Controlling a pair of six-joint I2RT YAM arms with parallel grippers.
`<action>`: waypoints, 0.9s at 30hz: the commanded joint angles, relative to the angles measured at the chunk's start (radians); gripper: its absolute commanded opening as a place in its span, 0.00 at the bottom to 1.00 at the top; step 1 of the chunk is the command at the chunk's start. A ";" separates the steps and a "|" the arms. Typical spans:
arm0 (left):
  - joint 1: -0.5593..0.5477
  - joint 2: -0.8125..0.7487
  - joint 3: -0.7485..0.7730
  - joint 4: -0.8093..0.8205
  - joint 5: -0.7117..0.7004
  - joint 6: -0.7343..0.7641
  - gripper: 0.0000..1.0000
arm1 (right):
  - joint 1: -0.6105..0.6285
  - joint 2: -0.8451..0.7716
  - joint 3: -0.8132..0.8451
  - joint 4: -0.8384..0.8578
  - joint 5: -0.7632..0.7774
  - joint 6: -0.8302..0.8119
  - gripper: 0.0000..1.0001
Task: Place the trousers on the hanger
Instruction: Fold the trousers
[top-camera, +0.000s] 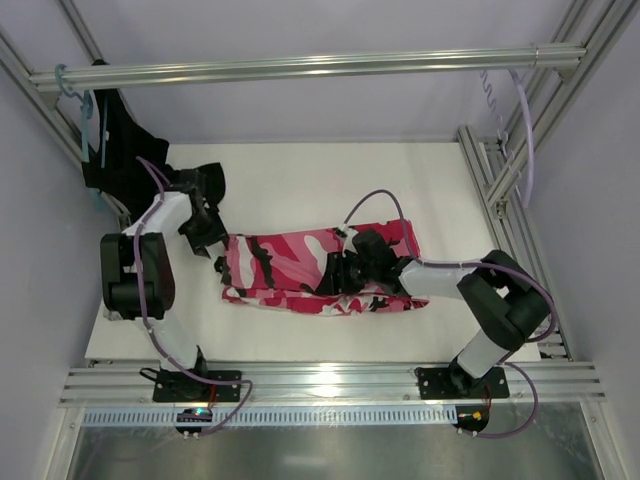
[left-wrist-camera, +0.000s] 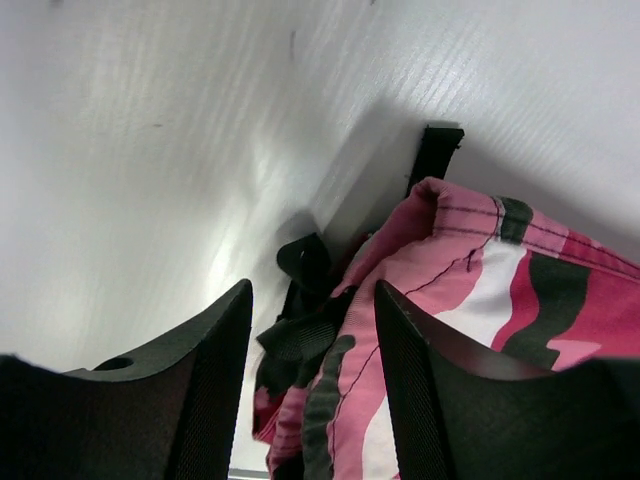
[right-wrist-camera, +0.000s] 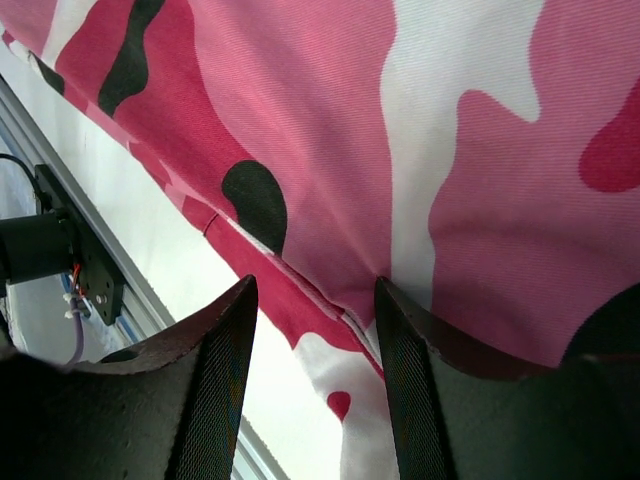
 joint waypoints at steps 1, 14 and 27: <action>-0.003 -0.142 0.060 -0.036 -0.116 0.006 0.53 | 0.015 -0.074 0.045 -0.072 -0.015 -0.019 0.54; -0.238 -0.524 -0.409 0.197 0.139 -0.231 0.54 | 0.014 -0.156 -0.024 -0.103 -0.053 -0.052 0.54; -0.170 -0.573 -0.541 0.186 -0.064 -0.259 0.56 | 0.014 -0.178 -0.115 -0.096 0.036 -0.033 0.53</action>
